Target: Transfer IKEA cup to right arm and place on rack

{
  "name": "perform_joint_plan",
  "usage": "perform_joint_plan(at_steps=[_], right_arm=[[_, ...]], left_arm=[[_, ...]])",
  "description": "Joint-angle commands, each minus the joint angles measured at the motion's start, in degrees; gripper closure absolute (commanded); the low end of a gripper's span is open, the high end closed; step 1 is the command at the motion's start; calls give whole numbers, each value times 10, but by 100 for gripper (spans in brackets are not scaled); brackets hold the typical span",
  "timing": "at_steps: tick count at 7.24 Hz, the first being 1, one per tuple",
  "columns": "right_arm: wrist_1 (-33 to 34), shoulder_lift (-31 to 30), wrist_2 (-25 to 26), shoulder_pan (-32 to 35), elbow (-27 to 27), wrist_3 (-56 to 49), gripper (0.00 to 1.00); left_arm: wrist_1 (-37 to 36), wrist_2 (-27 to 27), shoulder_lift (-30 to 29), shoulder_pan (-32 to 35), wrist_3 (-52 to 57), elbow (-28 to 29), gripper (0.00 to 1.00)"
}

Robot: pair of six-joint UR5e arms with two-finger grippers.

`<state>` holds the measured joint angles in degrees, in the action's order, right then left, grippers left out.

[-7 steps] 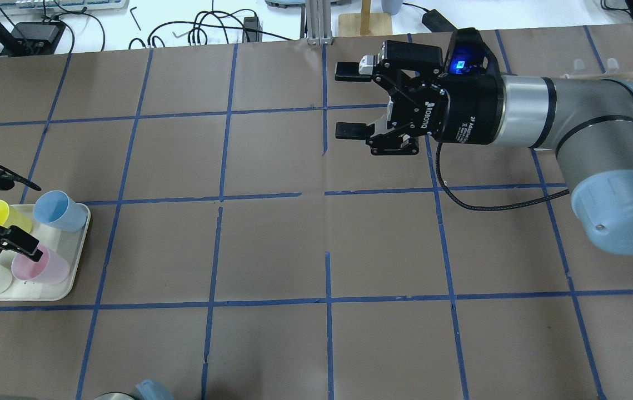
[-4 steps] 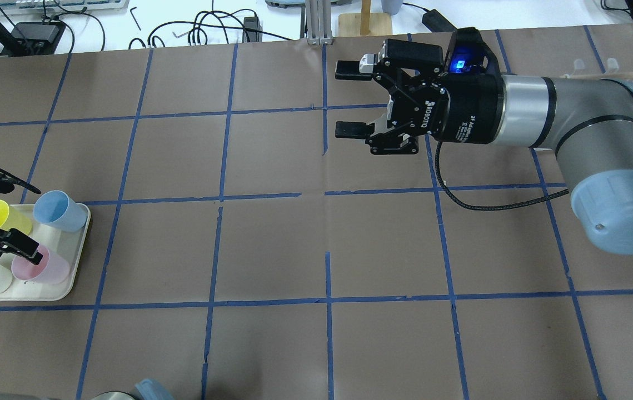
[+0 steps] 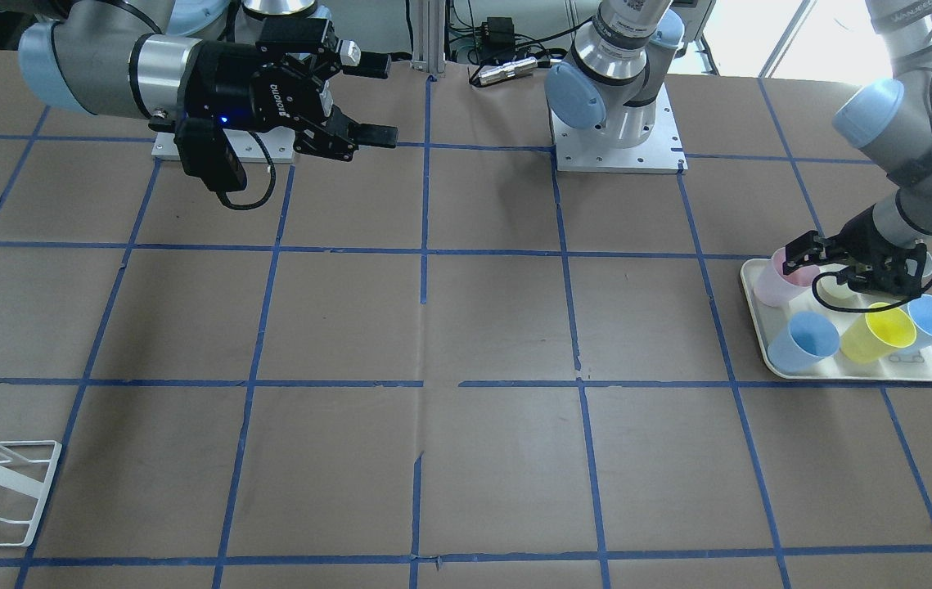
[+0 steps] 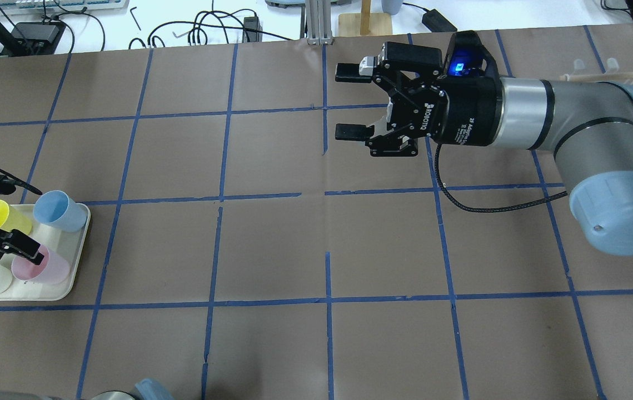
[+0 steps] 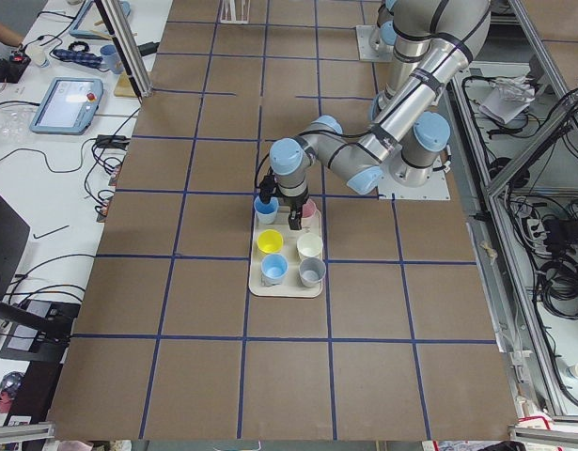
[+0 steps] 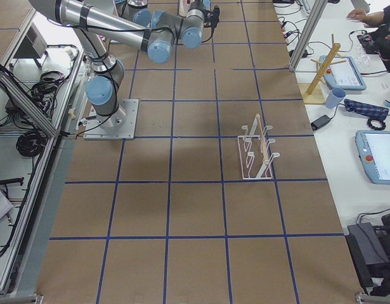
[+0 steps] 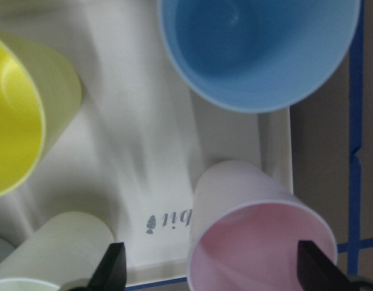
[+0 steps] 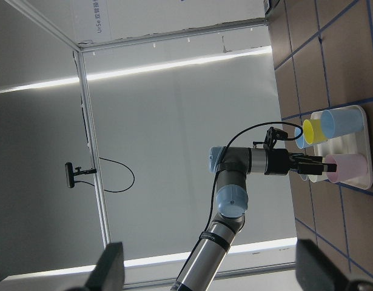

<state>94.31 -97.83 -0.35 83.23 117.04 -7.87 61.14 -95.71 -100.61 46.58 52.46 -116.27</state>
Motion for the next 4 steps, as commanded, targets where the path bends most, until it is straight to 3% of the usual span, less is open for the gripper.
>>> perform_joint_plan(at_steps=[1, 2, 3, 4], right_arm=[[2, 0, 0, 0, 0, 0, 0], [3, 0, 1, 0, 0, -6, 0], [4, 1, 0, 0, 0, -7, 0], [4, 1, -2, 0, 0, -8, 0]], left_arm=[[-8, 0, -7, 0, 0, 0, 25], [-8, 0, -9, 0, 0, 0, 38], [-8, 0, -9, 0, 0, -4, 62], [-14, 1, -6, 0, -1, -17, 72]])
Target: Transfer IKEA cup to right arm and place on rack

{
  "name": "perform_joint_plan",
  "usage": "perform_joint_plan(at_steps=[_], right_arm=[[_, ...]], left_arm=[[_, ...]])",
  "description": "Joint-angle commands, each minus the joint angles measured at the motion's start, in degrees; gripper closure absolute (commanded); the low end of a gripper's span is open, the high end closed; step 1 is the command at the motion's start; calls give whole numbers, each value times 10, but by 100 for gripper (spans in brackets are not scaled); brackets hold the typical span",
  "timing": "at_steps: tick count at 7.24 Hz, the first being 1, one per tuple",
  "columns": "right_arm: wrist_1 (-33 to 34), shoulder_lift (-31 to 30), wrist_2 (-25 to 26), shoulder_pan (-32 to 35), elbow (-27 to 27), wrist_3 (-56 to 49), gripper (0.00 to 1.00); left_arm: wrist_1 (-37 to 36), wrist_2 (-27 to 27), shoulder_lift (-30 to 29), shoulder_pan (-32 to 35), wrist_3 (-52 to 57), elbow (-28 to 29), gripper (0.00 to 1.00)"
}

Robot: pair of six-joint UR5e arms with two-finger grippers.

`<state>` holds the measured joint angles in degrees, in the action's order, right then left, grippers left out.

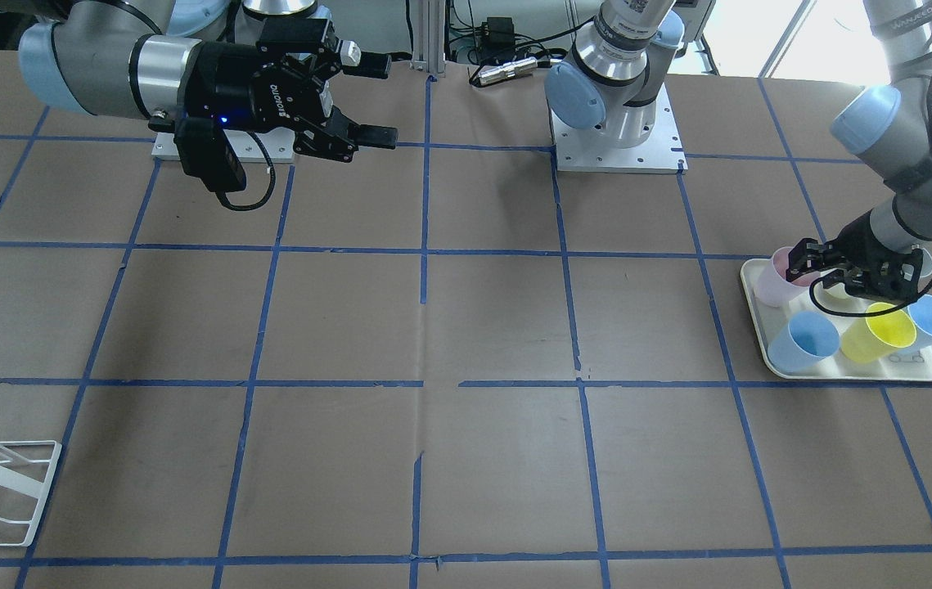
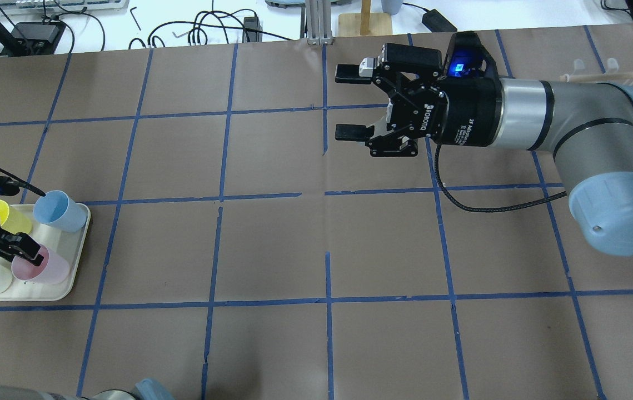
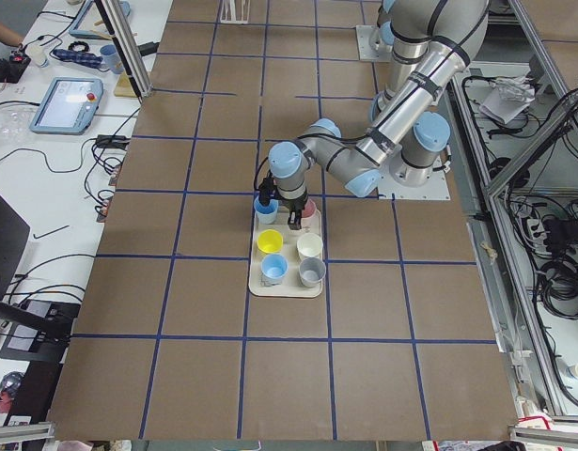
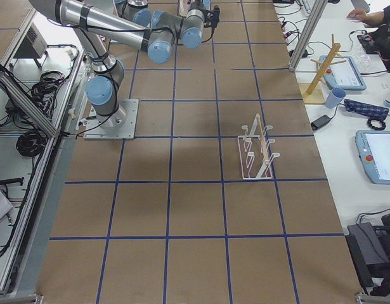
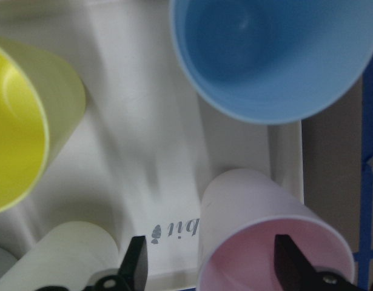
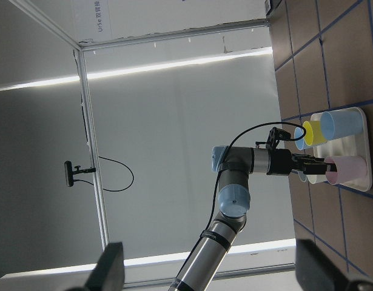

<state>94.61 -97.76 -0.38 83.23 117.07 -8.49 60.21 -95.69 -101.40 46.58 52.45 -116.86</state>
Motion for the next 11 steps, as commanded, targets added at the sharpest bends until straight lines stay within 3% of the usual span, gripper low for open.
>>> perform_joint_plan(at_steps=[1, 3, 7, 10, 11], right_arm=[[0, 0, -2, 0, 0, -1, 0], [0, 0, -3, 0, 0, -1, 0], [0, 0, -4, -5, -1, -1, 0], [-1, -1, -5, -7, -1, 1, 0], [-1, -1, -5, -8, -2, 3, 0]], left_arm=[[-26, 1, 2, 0, 0, -21, 79], [-33, 3, 8, -1, 12, -22, 98], [-6, 65, 58, -5, 59, -18, 100], [214, 218, 130, -5, 56, -14, 100], [267, 233, 145, 0, 51, -14, 100]])
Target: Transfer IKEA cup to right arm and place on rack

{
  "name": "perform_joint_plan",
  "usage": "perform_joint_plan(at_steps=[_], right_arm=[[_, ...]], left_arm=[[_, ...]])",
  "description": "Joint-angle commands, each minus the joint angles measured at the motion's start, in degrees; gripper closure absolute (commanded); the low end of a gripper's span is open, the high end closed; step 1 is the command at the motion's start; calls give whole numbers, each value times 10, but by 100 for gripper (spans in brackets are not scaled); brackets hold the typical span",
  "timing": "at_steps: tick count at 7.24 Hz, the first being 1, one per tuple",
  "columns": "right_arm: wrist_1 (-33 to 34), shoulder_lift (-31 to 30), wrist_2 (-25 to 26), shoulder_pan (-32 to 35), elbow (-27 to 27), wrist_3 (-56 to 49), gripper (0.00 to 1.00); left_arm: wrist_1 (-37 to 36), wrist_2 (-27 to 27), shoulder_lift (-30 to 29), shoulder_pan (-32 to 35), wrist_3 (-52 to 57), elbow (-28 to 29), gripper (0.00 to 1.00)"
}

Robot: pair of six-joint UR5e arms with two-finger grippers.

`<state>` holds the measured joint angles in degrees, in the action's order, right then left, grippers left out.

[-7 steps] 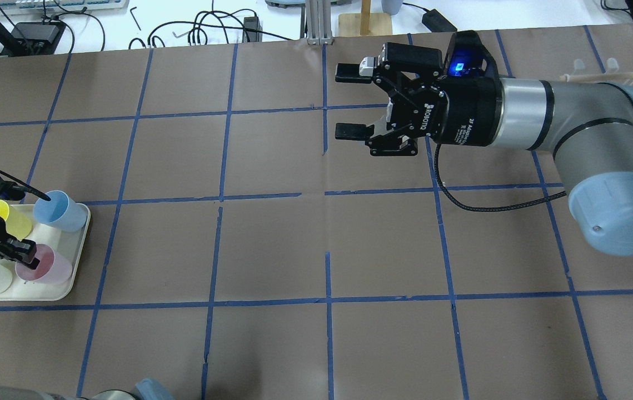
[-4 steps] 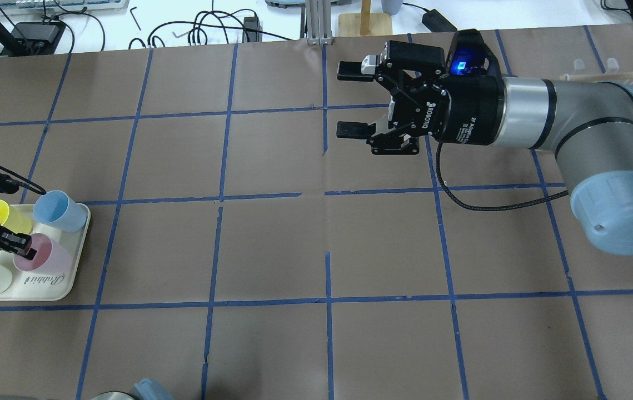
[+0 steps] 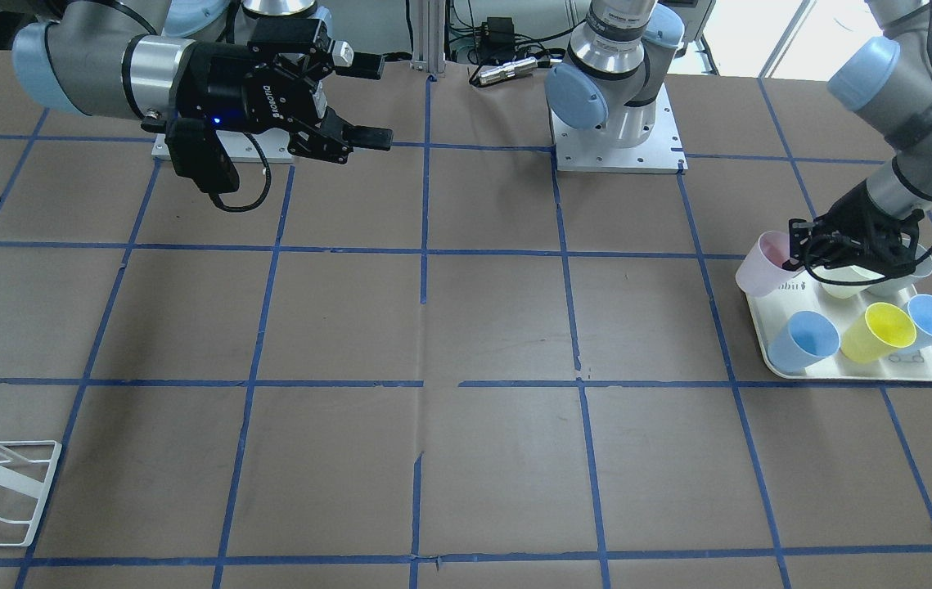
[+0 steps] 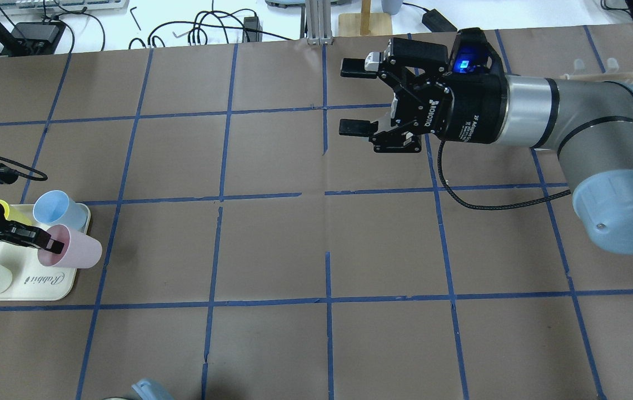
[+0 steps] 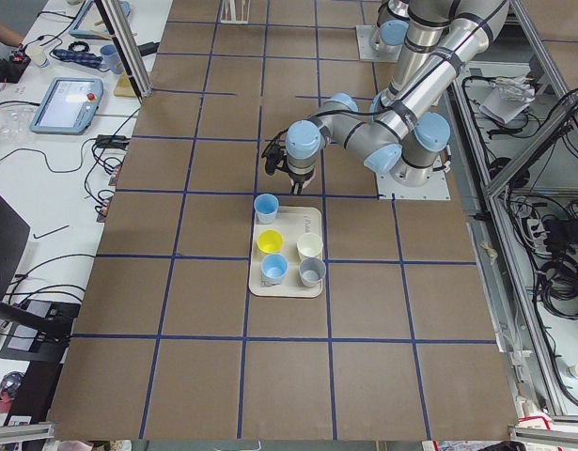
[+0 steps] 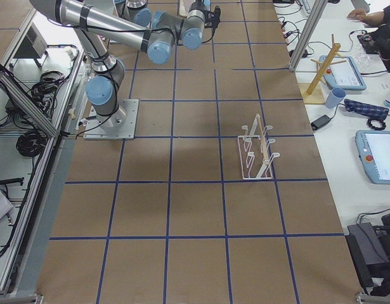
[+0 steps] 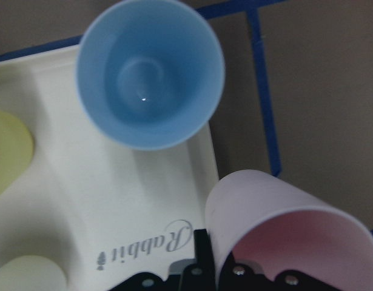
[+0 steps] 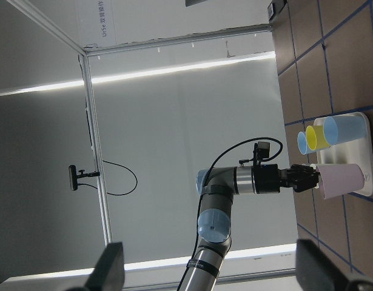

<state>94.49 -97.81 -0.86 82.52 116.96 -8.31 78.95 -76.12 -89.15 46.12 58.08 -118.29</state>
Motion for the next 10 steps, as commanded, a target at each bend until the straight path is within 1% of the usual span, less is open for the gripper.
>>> perform_joint_plan(at_steps=[1, 2, 3, 4, 5, 6, 7, 9, 10], right_arm=[[0, 0, 0, -1, -1, 5, 0], [0, 0, 1, -1, -1, 6, 0], [0, 1, 1, -1, -1, 6, 0], [0, 2, 1, -1, -1, 6, 0], [0, 7, 1, -2, 0, 6, 0], [0, 9, 2, -2, 0, 7, 0], [0, 10, 0, -2, 0, 7, 0], [0, 23, 2, -3, 1, 7, 0], [-2, 24, 1, -2, 1, 7, 0]], left_arm=[[128, 78, 13, 15, -18, 12, 100], [173, 104, 5, 57, -39, 45, 100], [222, 140, 6, 135, -82, 92, 100], [288, 199, 1, 182, -122, 146, 100], [353, 226, -1, 196, -132, 175, 100], [410, 269, -2, 210, -149, 182, 100], [433, 314, -2, 232, -153, 182, 100], [435, 453, 5, 307, -190, 180, 100], [437, 480, 13, 324, -188, 172, 100]])
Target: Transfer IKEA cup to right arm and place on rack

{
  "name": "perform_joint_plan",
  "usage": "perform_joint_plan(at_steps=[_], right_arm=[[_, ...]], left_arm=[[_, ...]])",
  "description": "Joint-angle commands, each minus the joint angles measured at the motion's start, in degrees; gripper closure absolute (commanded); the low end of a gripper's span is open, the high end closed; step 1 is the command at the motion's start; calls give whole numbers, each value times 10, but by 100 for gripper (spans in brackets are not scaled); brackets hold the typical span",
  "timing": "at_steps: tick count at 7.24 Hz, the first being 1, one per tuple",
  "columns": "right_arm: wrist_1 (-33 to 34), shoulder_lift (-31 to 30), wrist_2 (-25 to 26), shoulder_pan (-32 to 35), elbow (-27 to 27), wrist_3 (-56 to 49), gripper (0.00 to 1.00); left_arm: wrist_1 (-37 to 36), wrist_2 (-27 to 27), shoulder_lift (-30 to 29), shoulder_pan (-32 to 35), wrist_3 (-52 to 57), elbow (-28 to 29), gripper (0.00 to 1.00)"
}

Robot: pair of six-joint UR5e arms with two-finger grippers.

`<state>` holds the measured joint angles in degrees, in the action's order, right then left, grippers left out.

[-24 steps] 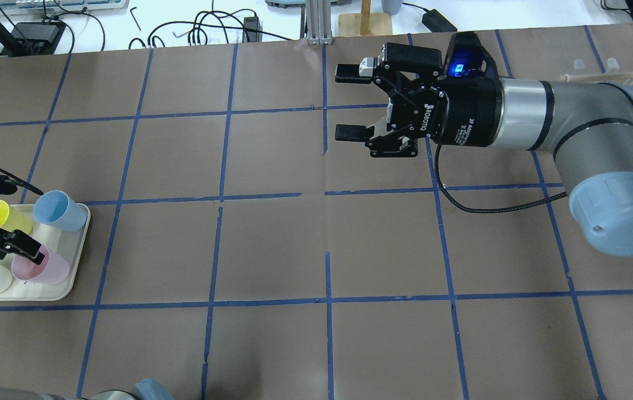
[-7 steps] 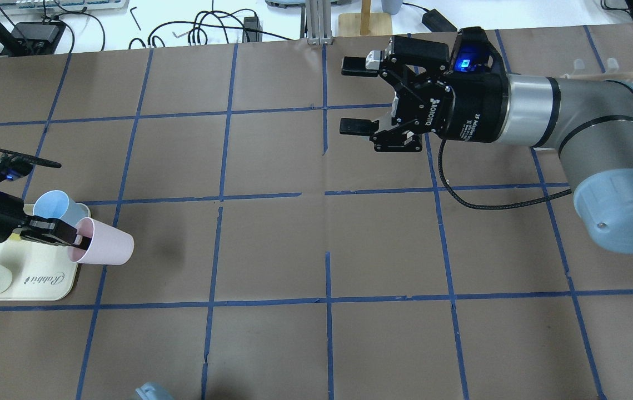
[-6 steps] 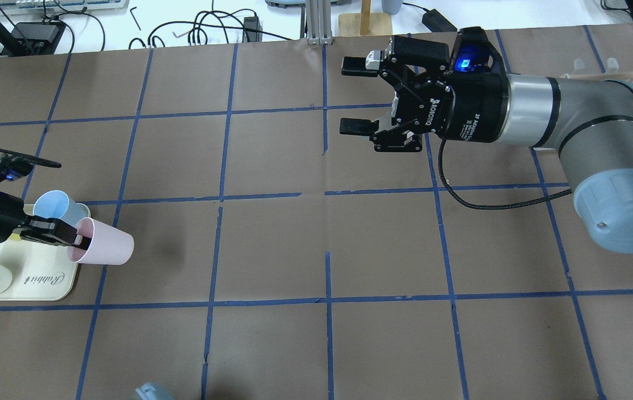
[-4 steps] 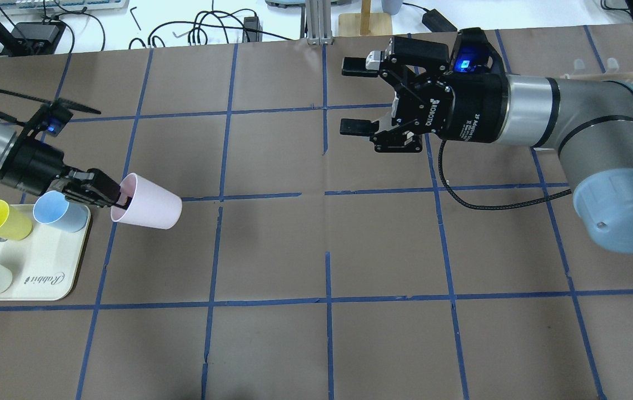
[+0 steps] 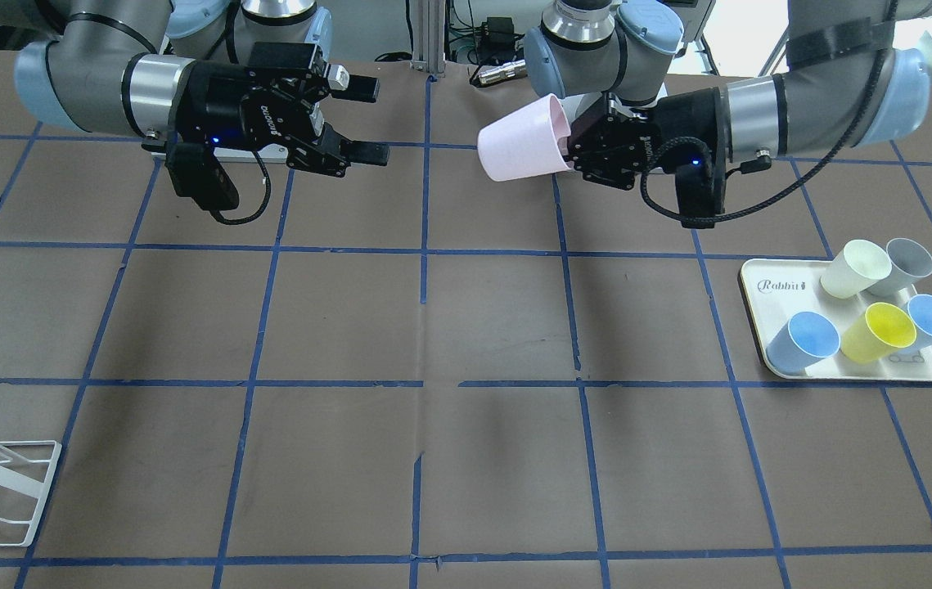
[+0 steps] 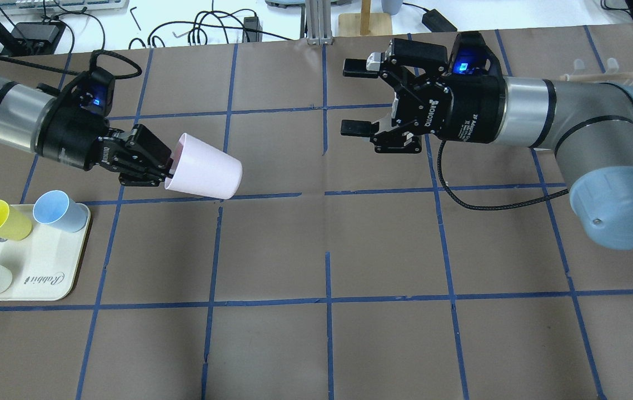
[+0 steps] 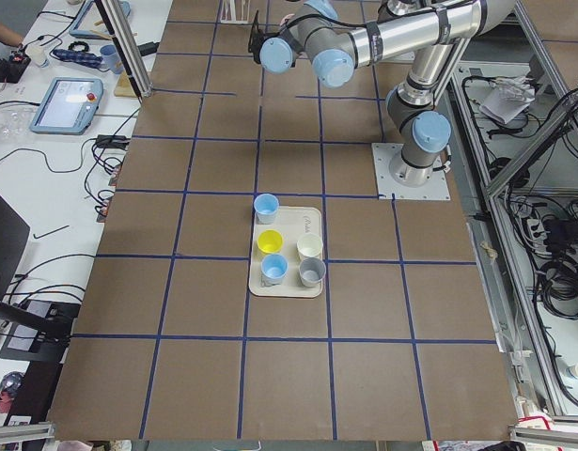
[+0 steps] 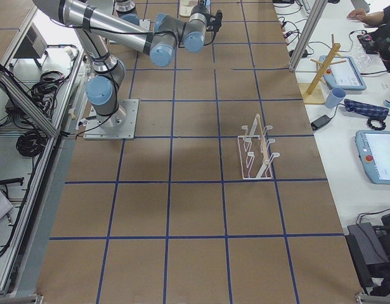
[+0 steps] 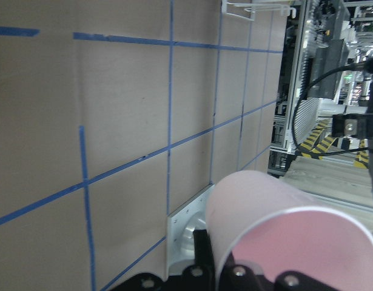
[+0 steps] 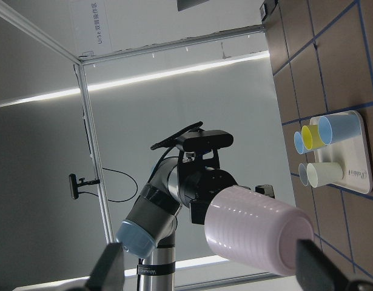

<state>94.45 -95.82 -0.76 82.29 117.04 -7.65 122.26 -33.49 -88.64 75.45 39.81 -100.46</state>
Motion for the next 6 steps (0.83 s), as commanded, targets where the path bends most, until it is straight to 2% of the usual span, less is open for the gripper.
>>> perform_joint_plan(at_steps=[1, 2, 3, 4, 6], right_arm=[[-2, 4, 0, 1, -1, 1, 0], [-3, 4, -1, 1, -1, 1, 0], [-4, 5, -25, 1, -1, 14, 0], [-3, 1, -28, 1, 0, 22, 0], [-1, -2, -28, 3, 0, 57, 0]], left_arm=[[17, 99, 7, 36, -3, -6, 100], [19, 130, 7, 41, -1, -6, 100], [18, 149, 14, 60, -3, -6, 100], [18, 196, 16, 76, -1, -8, 100], [12, 200, 22, 76, 13, -24, 100]])
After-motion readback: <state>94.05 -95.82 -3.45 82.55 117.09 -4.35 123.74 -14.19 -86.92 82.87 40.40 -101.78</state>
